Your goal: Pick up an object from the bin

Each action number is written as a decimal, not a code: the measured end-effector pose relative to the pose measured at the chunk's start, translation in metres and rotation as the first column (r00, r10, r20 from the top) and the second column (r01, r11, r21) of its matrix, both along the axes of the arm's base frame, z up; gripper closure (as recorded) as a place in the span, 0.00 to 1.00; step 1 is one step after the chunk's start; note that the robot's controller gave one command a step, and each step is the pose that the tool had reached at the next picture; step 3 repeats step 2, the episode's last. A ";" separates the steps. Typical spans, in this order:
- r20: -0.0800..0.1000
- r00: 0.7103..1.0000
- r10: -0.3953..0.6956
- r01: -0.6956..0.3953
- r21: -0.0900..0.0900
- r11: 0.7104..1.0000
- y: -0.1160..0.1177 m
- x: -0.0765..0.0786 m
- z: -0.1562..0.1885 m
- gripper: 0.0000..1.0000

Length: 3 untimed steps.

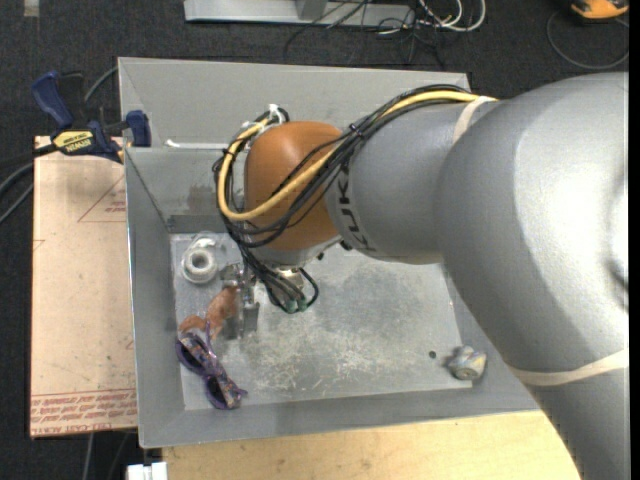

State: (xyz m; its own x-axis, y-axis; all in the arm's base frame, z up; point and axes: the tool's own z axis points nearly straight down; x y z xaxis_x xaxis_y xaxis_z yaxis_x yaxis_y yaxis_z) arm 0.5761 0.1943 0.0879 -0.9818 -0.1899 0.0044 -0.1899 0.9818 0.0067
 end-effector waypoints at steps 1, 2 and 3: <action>-0.001 1.000 0.000 0.000 0.000 1.000 0.000 0.000 0.009 1.00; -0.007 1.000 0.000 0.000 -0.002 1.000 0.000 -0.002 0.029 1.00; -0.007 1.000 0.000 0.000 -0.002 1.000 0.000 -0.002 0.029 1.00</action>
Offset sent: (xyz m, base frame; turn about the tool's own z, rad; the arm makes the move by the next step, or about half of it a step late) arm -0.0001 0.0002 0.0200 0.0000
